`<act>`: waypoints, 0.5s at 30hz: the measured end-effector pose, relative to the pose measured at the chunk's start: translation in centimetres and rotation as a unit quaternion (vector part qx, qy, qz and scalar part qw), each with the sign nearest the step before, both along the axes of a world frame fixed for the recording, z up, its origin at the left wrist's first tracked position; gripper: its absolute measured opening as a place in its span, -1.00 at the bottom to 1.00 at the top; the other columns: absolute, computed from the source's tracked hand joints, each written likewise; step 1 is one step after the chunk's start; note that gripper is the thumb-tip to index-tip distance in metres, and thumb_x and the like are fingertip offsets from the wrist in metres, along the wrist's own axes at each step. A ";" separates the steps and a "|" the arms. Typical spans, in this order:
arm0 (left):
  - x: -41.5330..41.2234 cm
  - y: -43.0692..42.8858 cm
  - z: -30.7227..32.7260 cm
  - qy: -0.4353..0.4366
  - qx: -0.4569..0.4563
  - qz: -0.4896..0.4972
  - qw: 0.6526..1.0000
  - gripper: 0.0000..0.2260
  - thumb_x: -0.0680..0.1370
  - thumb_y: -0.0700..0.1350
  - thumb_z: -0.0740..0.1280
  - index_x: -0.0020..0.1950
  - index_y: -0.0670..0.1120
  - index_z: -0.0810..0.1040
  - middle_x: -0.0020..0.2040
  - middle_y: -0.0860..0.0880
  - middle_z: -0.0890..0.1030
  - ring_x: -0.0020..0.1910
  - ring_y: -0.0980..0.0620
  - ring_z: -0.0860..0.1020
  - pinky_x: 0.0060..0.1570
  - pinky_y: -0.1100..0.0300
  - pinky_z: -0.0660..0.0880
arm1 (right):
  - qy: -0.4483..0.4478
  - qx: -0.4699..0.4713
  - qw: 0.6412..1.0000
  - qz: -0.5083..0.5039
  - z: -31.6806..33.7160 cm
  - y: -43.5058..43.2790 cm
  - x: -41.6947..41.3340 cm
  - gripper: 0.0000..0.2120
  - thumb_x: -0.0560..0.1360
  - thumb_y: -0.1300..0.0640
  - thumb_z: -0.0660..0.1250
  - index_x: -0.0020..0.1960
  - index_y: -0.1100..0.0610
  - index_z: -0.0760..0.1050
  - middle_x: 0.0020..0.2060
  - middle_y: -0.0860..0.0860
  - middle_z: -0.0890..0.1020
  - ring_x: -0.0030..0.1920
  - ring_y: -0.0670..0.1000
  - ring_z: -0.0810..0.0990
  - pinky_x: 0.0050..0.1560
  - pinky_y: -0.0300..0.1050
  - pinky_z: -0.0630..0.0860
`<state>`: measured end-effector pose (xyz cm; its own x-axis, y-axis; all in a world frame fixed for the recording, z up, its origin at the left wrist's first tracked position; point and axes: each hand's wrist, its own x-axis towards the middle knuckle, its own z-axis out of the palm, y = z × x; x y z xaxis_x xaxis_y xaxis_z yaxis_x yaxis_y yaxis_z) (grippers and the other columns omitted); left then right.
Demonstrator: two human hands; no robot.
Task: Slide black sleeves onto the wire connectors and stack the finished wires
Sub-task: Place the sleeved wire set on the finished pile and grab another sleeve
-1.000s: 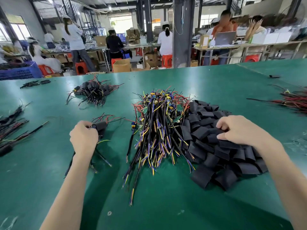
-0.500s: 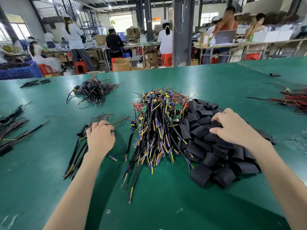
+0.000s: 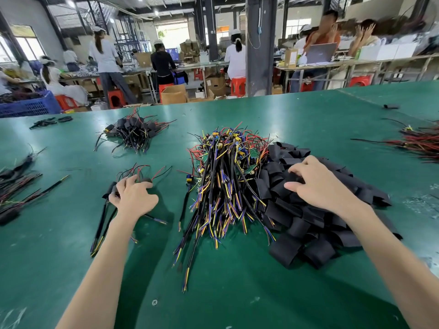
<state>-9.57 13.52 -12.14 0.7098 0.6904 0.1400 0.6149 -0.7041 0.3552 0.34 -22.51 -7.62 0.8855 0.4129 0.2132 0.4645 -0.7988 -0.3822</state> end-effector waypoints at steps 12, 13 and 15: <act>2.2 -5.3 4.8 -0.181 -0.003 -0.102 0.978 -0.71 0.54 -0.18 0.25 0.23 0.00 0.56 0.30 -0.10 0.49 0.25 -0.21 0.39 0.31 -0.07 0.29 | -0.017 0.017 1.000 0.005 -0.5 0.4 0.5 -0.59 0.52 0.06 0.33 0.32 0.15 0.41 0.03 0.02 0.35 0.19 0.08 0.38 0.16 -0.11 0.29; 3.2 -6.5 5.8 -0.206 -0.007 -0.142 0.968 -0.74 0.55 -0.15 0.25 0.22 -0.01 0.56 0.25 -0.10 0.53 0.22 -0.19 0.43 0.28 -0.06 0.34 | -0.020 0.019 1.000 0.004 -0.6 0.5 0.5 -0.58 0.52 0.06 0.33 0.33 0.16 0.41 0.07 0.05 0.38 0.21 0.10 0.38 0.19 -0.09 0.29; 5.4 -8.8 7.7 -0.233 -0.016 -0.195 0.953 -0.76 0.58 -0.11 0.23 0.20 -0.02 0.57 0.20 -0.05 0.57 0.21 -0.13 0.45 0.27 -0.05 0.36 | -0.029 0.020 0.999 0.007 -0.6 0.6 0.6 -0.58 0.51 0.07 0.33 0.33 0.17 0.41 0.11 0.09 0.42 0.22 0.12 0.38 0.21 -0.07 0.29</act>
